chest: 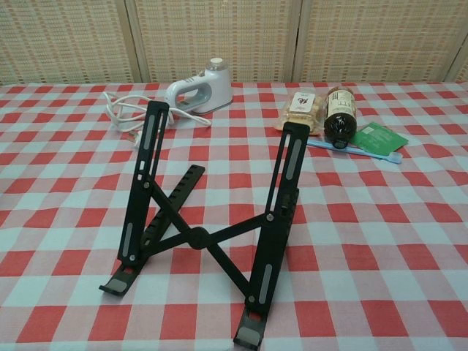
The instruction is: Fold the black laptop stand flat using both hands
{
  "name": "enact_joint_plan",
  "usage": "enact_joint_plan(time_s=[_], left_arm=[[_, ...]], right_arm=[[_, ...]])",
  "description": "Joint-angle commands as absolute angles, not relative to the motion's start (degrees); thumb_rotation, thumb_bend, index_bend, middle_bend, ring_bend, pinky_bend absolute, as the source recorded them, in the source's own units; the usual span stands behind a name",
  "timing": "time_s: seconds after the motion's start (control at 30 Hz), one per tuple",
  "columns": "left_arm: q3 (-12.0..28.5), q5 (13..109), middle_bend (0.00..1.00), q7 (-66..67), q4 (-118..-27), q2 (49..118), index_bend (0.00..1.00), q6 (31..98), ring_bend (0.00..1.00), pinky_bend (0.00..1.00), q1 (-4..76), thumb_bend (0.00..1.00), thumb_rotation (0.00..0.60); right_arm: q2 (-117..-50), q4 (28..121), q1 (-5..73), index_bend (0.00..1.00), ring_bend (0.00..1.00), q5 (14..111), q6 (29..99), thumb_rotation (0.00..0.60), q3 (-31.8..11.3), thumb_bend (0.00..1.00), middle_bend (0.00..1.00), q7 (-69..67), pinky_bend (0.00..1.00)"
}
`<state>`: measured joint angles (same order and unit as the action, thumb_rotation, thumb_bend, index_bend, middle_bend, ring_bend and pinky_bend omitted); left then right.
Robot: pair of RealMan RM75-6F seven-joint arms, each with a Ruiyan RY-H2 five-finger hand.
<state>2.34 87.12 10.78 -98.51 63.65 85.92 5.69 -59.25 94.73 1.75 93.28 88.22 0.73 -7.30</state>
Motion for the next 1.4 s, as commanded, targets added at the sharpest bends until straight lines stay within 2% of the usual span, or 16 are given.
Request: enact_joint_plan(time_s=[0.03, 0.5, 0.83, 1.1, 1.4], left_arm=[[2.36, 87.03, 0.00, 10.73, -98.45, 63.69, 0.00, 85.77, 0.00, 0.13, 5.78, 0.23, 0.600], [2.45, 86.85, 0.00, 9.62, -97.99, 63.36, 0.00, 86.05, 0.00, 0.13, 5.61, 0.23, 0.600], [2.39, 87.98, 0.00, 9.10, -98.11, 63.07, 0.00, 86.44, 0.00, 0.13, 5.79, 0.23, 0.600], [2.19, 88.96, 0.00, 8.80, -98.15, 63.15, 0.00, 87.06, 0.00, 0.13, 5.67, 0.23, 0.600], [2.09, 89.78, 0.00, 9.16, -98.37, 63.19, 0.00, 87.08, 0.00, 0.13, 5.93, 0.23, 0.600]], right_arm=[[-59.30, 94.78, 1.85, 0.11, 0.05, 93.30, 88.03, 0.600, 0.72, 0.17, 0.20, -7.24, 0.08], [-59.07, 97.10, 4.59, 0.11, 0.05, 95.60, 84.69, 0.600, 0.77, 0.17, 0.20, -5.26, 0.08], [-58.28, 105.04, 11.22, 0.11, 0.05, 94.14, 73.92, 0.600, -0.29, 0.00, 0.20, -0.63, 0.08], [-61.16, 109.51, 17.61, 0.11, 0.05, 86.60, 63.16, 0.600, -2.68, 0.00, 0.20, -0.09, 0.08], [-65.70, 110.43, 24.74, 0.11, 0.05, 78.82, 52.78, 0.600, -5.20, 0.00, 0.20, -2.00, 0.08]])
